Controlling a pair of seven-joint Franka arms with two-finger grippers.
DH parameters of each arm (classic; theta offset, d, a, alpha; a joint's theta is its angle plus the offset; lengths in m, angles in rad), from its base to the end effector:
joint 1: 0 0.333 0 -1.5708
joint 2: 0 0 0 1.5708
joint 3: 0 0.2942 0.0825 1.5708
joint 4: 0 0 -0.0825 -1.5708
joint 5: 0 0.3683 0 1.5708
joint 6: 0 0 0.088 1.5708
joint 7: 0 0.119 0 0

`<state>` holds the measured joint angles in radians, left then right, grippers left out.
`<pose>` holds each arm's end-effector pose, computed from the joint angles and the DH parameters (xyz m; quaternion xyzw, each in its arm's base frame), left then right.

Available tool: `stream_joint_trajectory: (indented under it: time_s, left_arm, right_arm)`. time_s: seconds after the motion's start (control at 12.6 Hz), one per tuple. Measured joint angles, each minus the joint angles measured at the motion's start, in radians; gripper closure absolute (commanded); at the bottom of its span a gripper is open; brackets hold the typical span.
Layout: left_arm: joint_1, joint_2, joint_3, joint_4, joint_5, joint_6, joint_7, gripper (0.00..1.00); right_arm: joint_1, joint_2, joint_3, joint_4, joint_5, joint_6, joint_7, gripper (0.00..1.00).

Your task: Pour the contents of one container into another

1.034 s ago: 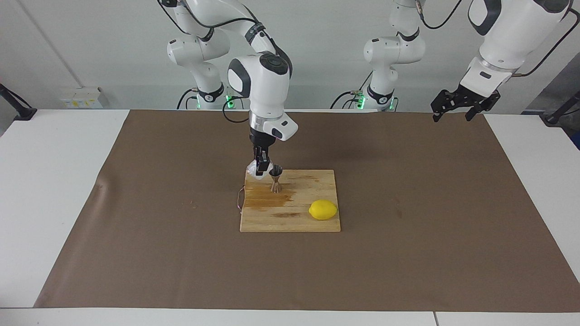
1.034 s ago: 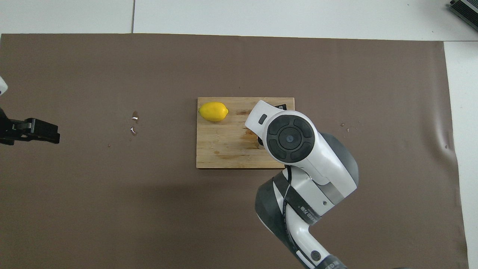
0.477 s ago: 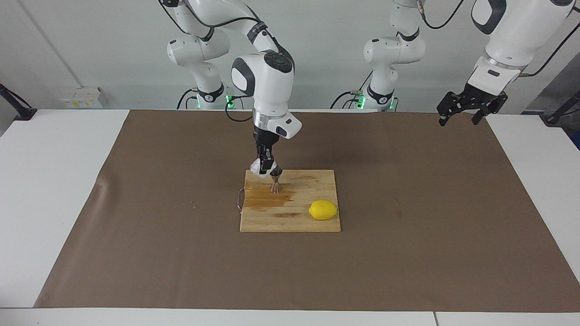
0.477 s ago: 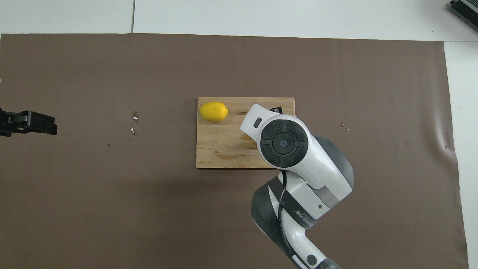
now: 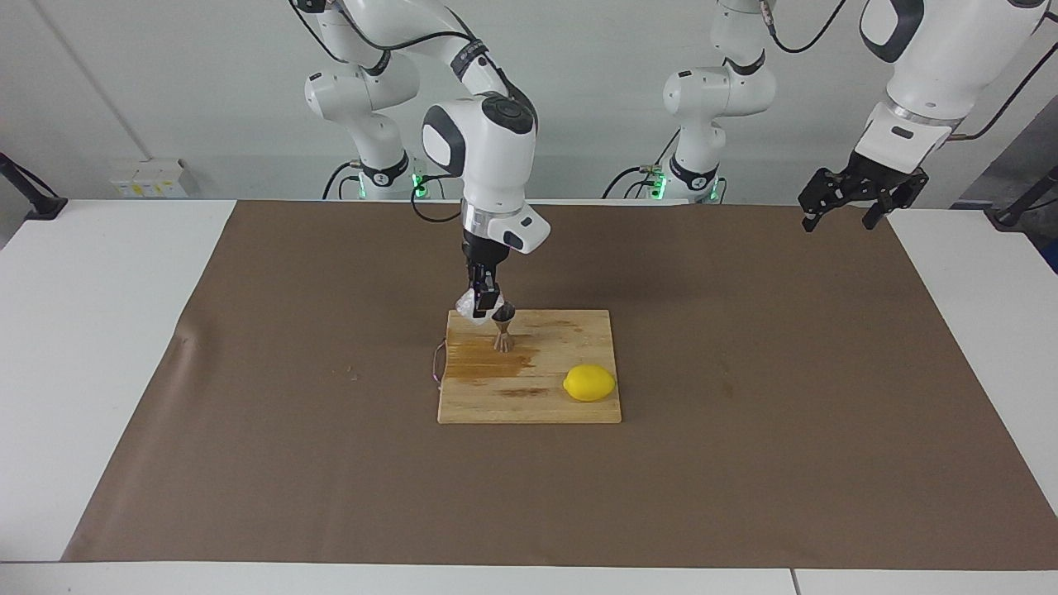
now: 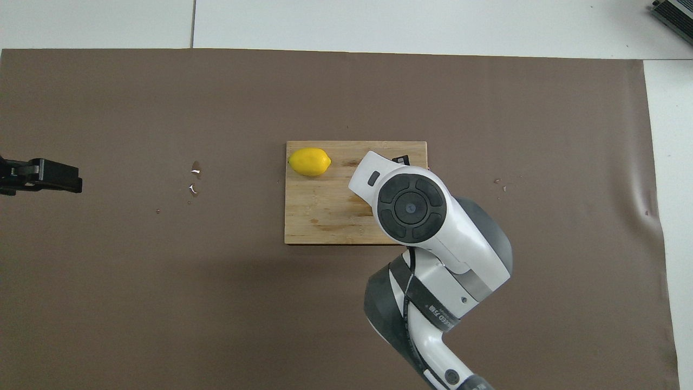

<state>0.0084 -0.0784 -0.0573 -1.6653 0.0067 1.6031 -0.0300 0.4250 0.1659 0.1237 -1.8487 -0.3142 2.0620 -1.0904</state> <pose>0.5181 -0.0256 0.5917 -0.9999 0.0095 -0.0082 0.0053 0.5173 0.2902 0.4143 0.6242 0.7700 -0.0110 0.1315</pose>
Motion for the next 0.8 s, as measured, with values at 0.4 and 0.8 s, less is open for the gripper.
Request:
stream_joint_trajectory:
  time_s: [0.4, 0.8]
  left_arm:
    - [0.001, 0.0, 0.002, 0.012, 0.0, 0.013, 0.0, 0.0]
    - [0.003, 0.001, 0.004, 0.014, -0.001, 0.02, -0.001, 0.0]
  right_arm:
    - [-0.014, 0.0, 0.0, -0.001, 0.0, 0.0, 0.001, 0.69]
    - [-0.026, -0.001, -0.001, -0.001, 0.03, 0.001, 0.003, 0.69]
